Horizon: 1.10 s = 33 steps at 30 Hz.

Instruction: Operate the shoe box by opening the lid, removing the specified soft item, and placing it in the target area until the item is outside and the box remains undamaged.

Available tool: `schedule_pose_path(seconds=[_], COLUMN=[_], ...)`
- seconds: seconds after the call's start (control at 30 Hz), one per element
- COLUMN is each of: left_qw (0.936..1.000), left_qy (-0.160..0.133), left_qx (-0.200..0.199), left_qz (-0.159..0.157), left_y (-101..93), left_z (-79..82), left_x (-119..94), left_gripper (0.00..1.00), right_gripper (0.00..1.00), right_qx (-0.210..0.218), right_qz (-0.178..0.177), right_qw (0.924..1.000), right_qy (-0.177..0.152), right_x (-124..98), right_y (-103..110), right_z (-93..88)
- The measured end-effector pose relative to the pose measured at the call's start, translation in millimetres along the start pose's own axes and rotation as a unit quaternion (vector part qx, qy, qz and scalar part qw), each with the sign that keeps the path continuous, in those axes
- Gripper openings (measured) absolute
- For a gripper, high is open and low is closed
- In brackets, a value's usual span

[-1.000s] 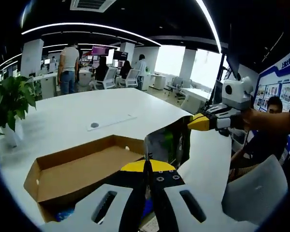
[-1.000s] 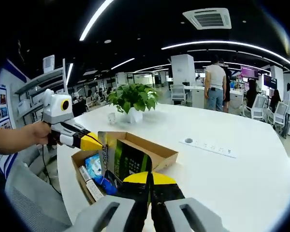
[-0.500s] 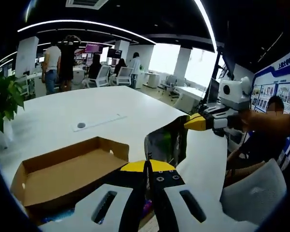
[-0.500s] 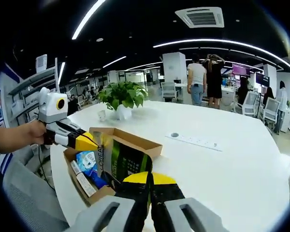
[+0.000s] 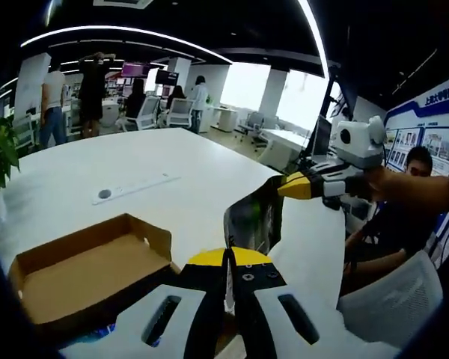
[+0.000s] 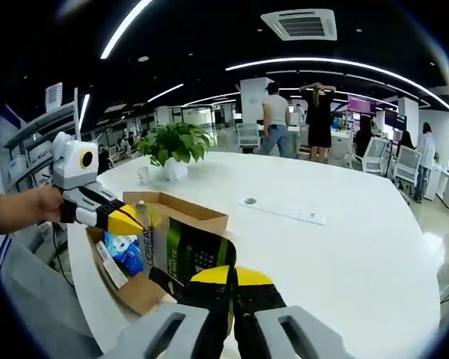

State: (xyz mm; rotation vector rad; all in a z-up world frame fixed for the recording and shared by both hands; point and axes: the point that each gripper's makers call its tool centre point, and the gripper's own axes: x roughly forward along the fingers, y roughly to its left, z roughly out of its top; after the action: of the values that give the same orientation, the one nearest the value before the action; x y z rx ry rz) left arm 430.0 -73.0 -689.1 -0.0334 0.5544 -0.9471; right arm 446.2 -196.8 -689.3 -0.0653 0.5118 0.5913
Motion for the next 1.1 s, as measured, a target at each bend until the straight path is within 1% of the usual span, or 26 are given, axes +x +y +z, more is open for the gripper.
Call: schedule_pose_path(seconds=[0.13,0.37,0.5,0.63,0.7,1.1], left_qw=[1.0,0.9996,0.9992,0.9986,0.9983,0.9946], left_qy=[0.006,0.024,0.036,0.048,0.055,0.103], left_qx=[-0.004,-0.007,-0.01,-0.012,-0.011,0.01], left_qz=[-0.005,-0.015,-0.017,-0.016,-0.014,0.0], left_y=[-1.5,-3.2,0.7,2.0,8.0,18.0], left_z=[-1.9,-8.8,-14.4,-20.5,-23.8,-43.9], left_x=[8.7,27.3,38.5,45.8,51.3,71.7], left_gripper=[0.0,0.0,0.0,0.0,0.0,0.0], right_gripper=[0.0,0.0,0.0,0.0,0.0,0.0], right_qx=[-0.001,0.005,0.008,0.01,0.01,0.009], right_qz=[-0.005,-0.018,-0.023,-0.027,-0.028,-0.035], right_qw=[1.0,0.9995,0.9991,0.9986,0.9984,0.9967], right_qy=[0.007,0.025,0.034,0.044,0.048,0.073], right_x=[-0.5,3.0,7.3,12.3,15.6,29.9], right_y=[-7.5,-22.9,-29.9,-34.9,-37.4,-46.1], right_z=[-5.4,-21.3,-29.3,-36.9,-40.5,-59.7])
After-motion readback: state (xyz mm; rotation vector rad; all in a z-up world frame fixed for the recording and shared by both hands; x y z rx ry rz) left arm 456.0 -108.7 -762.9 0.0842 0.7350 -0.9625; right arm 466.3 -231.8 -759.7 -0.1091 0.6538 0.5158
